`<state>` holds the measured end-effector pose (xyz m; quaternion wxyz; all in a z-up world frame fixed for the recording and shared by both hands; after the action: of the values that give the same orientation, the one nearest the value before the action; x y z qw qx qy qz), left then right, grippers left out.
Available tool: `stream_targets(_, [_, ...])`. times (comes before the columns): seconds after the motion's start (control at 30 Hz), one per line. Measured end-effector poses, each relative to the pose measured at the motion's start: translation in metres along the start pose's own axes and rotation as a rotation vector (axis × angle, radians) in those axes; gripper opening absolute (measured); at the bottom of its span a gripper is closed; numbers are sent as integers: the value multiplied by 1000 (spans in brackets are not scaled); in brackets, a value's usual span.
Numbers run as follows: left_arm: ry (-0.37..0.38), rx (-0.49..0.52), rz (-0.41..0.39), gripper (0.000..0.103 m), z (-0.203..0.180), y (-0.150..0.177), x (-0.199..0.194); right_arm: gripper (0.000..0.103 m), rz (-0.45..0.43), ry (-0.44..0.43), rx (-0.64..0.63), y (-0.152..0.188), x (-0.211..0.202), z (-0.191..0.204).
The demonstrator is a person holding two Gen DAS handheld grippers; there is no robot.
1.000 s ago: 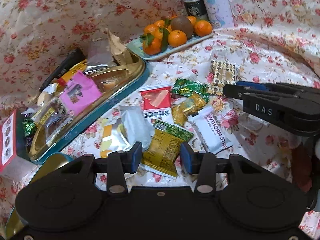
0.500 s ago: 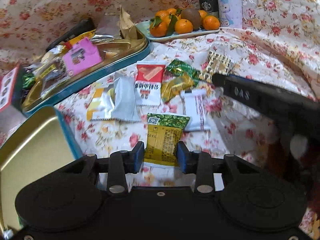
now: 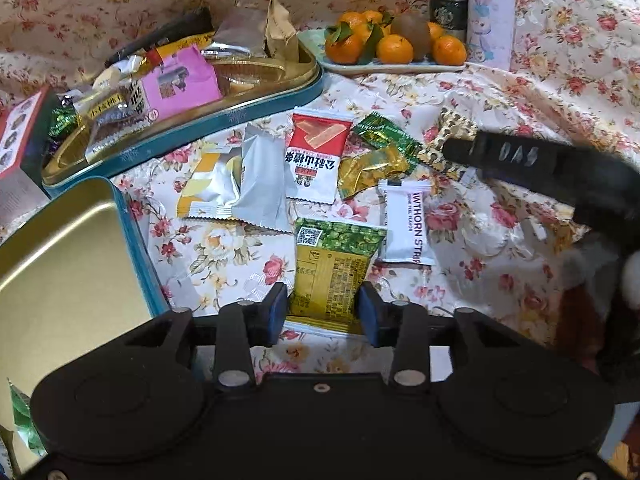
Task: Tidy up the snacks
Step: 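Grasp the yellow-green snack with the left tool while the right tool grasps the gold-patterned packet, then lift the yellow-green snack with the left tool while the right tool lifts the gold packet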
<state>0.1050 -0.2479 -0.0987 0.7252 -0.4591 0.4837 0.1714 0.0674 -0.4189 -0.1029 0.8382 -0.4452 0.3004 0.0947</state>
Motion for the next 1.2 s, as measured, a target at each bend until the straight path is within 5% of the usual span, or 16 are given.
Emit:
stream_targets(0.53, [37, -24, 4, 53, 5, -2, 4, 52, 173, 196, 6, -39, 43, 21])
stream_targets(0.7, [40, -19, 8, 53, 6, -4, 5, 38, 170, 211, -102, -35, 43, 29])
stream_targets(1.2, [31, -12, 1, 53, 4, -2, 4, 35, 164, 103, -244, 40, -71, 17])
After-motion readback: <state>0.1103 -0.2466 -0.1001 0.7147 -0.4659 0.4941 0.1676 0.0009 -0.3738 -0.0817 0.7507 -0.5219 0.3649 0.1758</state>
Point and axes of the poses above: each gripper's, at about its wrist camera, not at the fingertips, and x roughly the way its jaws point, z to its left, y to its underside, the point moved 3 cm from there along x, roughly the way its jaws point, and after that the axes turned 7 degrees about -y, right-handed, at the moved point
